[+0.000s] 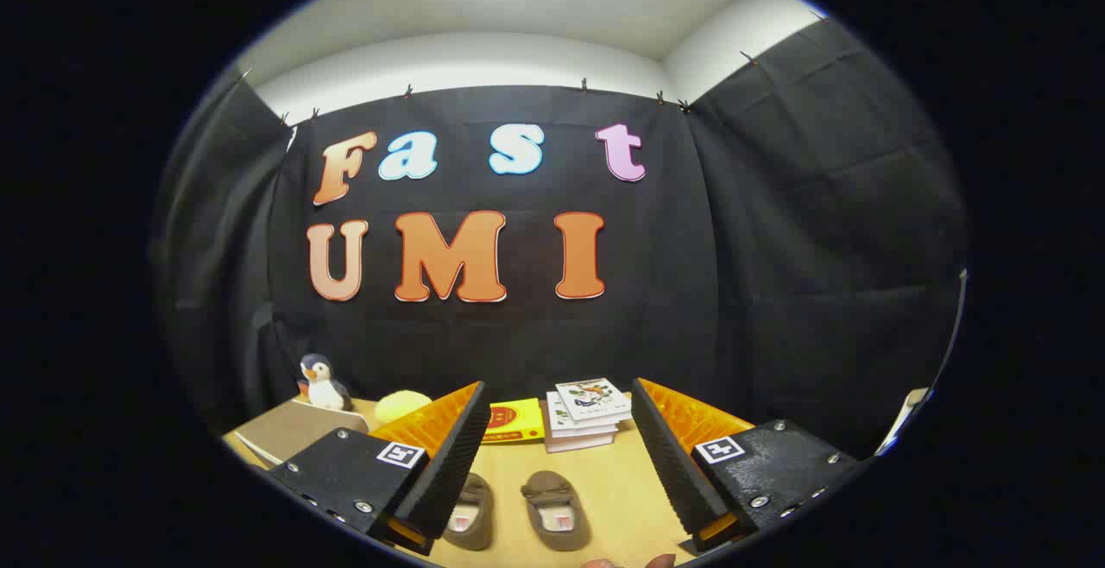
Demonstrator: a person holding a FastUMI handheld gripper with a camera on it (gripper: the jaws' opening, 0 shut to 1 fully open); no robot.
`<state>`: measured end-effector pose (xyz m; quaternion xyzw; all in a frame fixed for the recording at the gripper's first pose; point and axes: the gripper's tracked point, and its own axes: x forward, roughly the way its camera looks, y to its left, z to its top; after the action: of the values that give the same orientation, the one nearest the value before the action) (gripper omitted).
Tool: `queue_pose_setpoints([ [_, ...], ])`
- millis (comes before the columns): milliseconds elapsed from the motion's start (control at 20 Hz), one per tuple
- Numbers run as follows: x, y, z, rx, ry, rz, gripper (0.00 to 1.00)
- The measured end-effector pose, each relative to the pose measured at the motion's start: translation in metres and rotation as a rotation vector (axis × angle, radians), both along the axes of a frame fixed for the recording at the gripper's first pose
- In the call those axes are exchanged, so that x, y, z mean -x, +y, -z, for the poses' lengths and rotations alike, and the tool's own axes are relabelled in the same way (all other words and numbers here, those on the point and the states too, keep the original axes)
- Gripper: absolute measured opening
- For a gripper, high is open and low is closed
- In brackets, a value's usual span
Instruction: Open the storage box then place both shoes into the box .Put the left shoe in first, then the right shoe, with the right side of both shoes facing outward in a uniform manner.
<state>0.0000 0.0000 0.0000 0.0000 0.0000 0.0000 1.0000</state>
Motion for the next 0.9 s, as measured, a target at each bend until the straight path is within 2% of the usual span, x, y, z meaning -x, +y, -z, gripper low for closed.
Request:
queue_pose_setpoints([
  [100,-0.004,0.001,-0.007,0.009,0.005,-0.014,0.98],
  [300,-0.024,0.005,-0.013,-0.058,0.005,-0.076,0.98],
  [500,-0.038,0.004,-0.01,0.0,0.006,-0.112,0.98],
  [700,-0.043,0.018,-0.007,-0.025,0.039,-0.188,0.98],
  [900,-0.049,0.025,0.003,-0.026,0.062,-0.194,0.98],
])
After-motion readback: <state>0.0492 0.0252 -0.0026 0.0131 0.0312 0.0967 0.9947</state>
